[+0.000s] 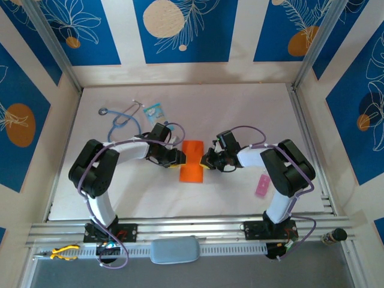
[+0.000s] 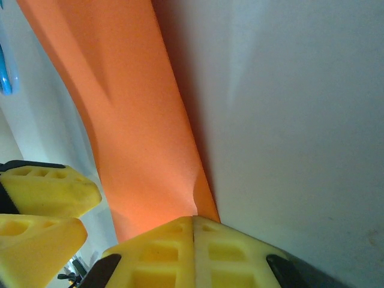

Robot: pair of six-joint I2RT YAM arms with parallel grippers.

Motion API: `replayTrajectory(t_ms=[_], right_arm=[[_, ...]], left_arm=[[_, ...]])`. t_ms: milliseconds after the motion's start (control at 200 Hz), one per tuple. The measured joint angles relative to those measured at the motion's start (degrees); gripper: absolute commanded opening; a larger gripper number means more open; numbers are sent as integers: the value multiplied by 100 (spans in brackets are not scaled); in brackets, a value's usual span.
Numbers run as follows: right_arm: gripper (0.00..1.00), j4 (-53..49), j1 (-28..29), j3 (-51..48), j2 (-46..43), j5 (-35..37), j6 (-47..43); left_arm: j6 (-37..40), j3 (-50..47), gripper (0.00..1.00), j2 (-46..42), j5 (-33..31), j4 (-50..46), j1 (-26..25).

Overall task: Fold a paper plane with a square sheet of paper (pick it up from the middle)
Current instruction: Third fold the triangle at the center of the table.

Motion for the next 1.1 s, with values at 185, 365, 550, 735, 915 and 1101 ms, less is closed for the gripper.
replayTrajectory(t_ms=[185, 365, 550, 735, 915, 1101], right_arm=[[3, 0, 0, 0, 2, 0, 0], [3, 0, 0, 0, 2, 0, 0], [2, 0, 0, 0, 2, -2, 0], [2, 0, 2, 0, 2, -2, 0], [3, 2, 0, 0, 2, -2, 0], [2, 2, 2, 0, 4, -4, 0]], left_arm=[[0, 0, 37, 74, 33, 2, 0], [0, 11, 36, 136, 90, 7, 7], [-2, 11, 34, 140, 127, 20, 7], [-66, 11, 33, 177, 197, 63, 7], [-107, 11, 30, 177, 195, 72, 7], [-105, 11, 25, 177, 190, 68, 7]])
